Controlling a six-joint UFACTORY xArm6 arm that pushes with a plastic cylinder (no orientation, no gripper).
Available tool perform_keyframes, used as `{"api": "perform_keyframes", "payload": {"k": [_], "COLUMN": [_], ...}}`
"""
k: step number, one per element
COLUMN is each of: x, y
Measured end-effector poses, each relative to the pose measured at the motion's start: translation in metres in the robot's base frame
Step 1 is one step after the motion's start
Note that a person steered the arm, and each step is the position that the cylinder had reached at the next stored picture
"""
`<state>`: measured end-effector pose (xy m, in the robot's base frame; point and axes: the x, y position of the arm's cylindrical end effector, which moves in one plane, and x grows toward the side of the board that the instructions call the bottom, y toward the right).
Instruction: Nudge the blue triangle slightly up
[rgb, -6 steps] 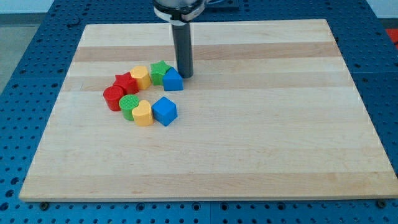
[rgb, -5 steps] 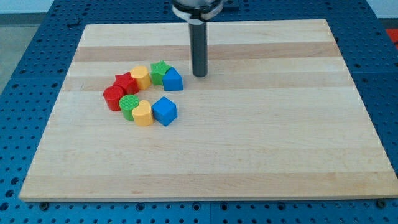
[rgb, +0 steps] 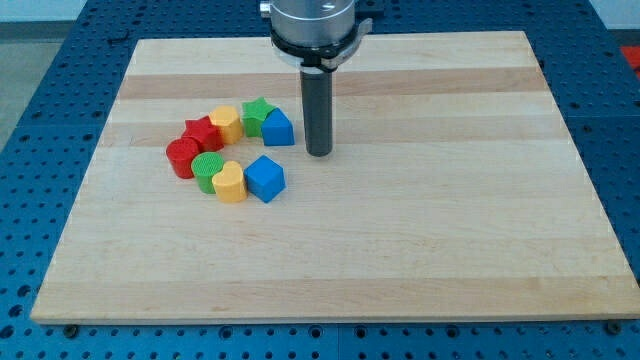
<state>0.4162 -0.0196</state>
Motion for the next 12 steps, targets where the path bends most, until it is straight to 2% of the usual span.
{"api": "perform_keyframes", "payload": {"k": [2,5,12], "x": [-0.004,-0.005,-0.013], "y": [0.000,-0.036,-0.037]}}
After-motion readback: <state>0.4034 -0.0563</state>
